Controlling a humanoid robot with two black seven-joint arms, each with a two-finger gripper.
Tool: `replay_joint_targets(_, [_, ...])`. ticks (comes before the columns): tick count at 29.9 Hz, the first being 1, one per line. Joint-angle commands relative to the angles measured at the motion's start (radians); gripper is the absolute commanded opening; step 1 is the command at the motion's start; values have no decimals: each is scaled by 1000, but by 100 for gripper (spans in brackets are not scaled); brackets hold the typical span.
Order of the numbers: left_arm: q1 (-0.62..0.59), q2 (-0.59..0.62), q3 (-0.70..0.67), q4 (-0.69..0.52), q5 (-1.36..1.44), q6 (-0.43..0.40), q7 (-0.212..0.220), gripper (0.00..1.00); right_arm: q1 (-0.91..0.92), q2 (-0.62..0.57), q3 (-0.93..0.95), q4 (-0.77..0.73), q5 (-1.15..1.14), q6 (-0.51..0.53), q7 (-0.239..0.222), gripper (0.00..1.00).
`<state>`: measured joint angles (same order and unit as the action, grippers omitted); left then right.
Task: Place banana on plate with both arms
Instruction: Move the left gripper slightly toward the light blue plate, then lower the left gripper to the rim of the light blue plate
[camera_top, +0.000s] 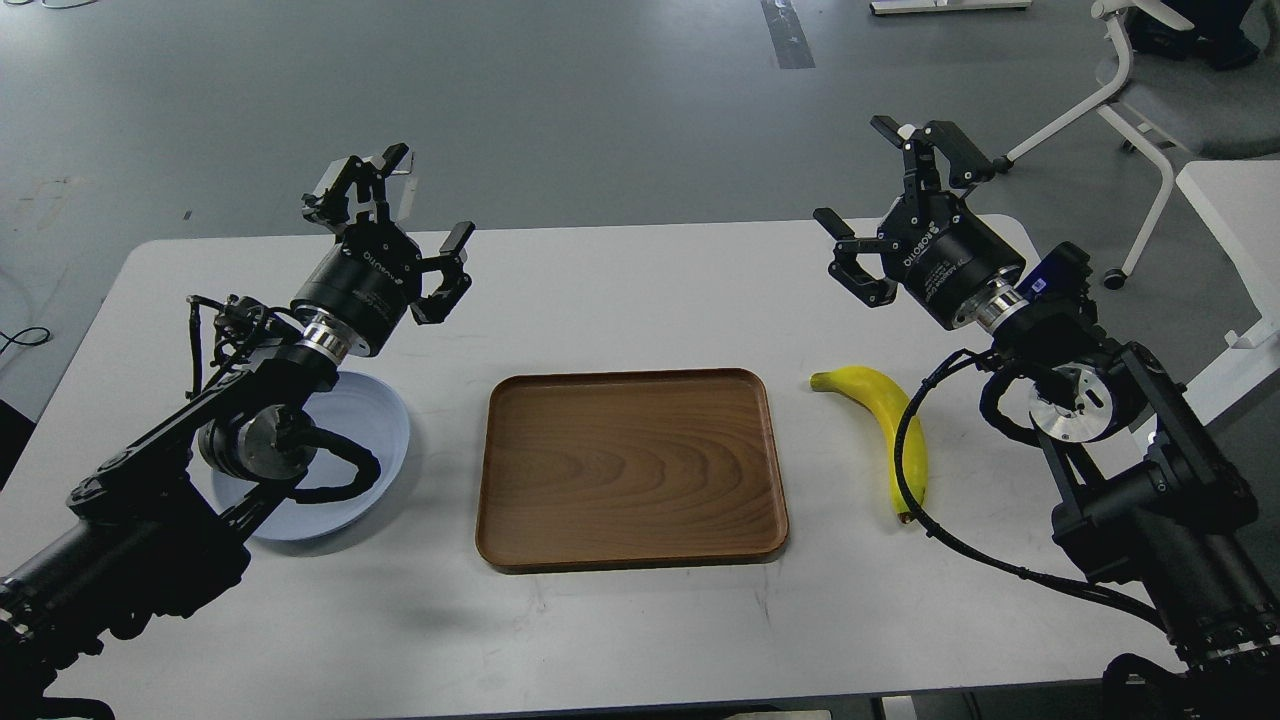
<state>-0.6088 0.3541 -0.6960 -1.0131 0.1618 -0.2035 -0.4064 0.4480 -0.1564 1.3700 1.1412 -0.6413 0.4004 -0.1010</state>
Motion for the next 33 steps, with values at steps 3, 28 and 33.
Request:
replay_joint_targets(3, [-3,-12,7,4,13,22,4,98,0,0,-5,0,-1,0,0,100])
replay_joint_targets(28, [-108,172,110,-59,743,234,9,98,0,17,9,-1,0,-29,7,100])
replay_joint_targets(33, [-98,304,165,-90,1093,260,6,98,-9,15,14,-1,0,-29,7,100])
